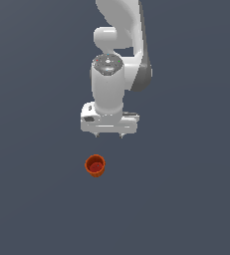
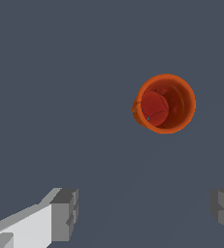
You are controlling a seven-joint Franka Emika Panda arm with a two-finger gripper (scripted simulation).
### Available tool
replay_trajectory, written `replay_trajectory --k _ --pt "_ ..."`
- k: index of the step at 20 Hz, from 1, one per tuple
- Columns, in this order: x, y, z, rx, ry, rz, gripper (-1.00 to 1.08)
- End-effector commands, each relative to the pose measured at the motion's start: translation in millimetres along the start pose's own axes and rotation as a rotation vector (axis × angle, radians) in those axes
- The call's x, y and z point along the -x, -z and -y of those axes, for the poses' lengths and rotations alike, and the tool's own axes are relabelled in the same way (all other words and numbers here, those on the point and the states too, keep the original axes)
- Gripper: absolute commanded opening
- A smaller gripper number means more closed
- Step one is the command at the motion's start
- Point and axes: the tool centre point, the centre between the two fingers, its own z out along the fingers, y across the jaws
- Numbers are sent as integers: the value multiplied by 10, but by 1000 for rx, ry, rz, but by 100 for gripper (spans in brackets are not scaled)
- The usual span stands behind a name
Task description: Pick up the object and move it to a goal position.
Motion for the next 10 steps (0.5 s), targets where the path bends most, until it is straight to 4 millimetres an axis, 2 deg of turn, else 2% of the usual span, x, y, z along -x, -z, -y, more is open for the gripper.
replay_trajectory --k 1,10 --pt "0 0 0 0 0 0 28" --pt "-7 68 107 -11 13 -9 28"
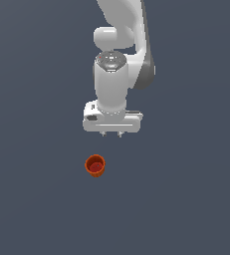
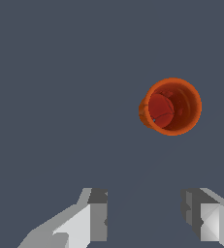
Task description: Pick up the object and move it to a goal position.
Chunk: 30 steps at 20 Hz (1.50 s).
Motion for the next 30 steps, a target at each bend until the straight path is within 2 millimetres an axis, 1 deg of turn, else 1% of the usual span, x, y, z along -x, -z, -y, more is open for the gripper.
replay_trajectory --k 1,7,14,20,30 --pt "2 0 2 0 -1 0 28" --pt "-22 -18 -15 -4 19 -1 28" --pt "-103 -85 -71 -16 85 -4 28" --pt "-217 -184 -157 -34 180 -12 28" --pt "-442 -396 -358 -78 375 -41 28"
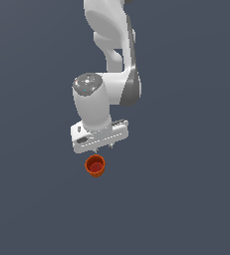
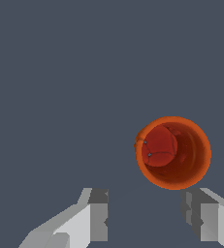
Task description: Pick up the object and move it to a goal position.
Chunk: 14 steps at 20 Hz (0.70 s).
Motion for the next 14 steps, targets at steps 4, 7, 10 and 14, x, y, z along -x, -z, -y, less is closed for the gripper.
replay_trajectory --k 4,7,10,14 --pt "-65 -110 -162 -23 107 -23 28" --pt "-96 -169 -252 -34 164 -37 28" --pt "-124 -226 -345 -45 219 -54 28" --pt "-156 -300 -473 -58 292 -78 28"
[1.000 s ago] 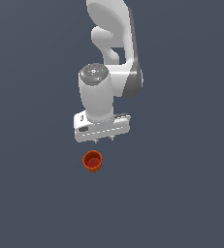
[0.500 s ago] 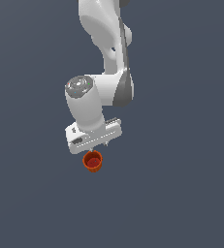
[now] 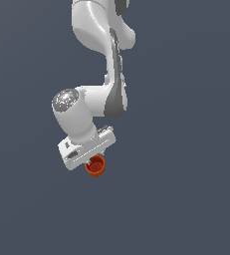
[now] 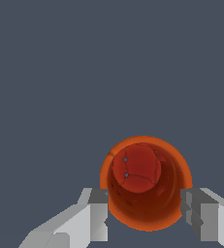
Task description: Pick up the object and move it to a goal position.
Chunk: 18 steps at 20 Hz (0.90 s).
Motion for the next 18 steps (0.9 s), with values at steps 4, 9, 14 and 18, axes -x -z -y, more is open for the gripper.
replay_trajectory --k 4,9,14,18 --pt "17 -90 -190 -14 100 -37 28" --pt "39 -152 -338 -21 174 -68 28" --pt "59 -193 -444 -24 224 -91 28" --pt "70 -212 -496 -25 248 -103 28"
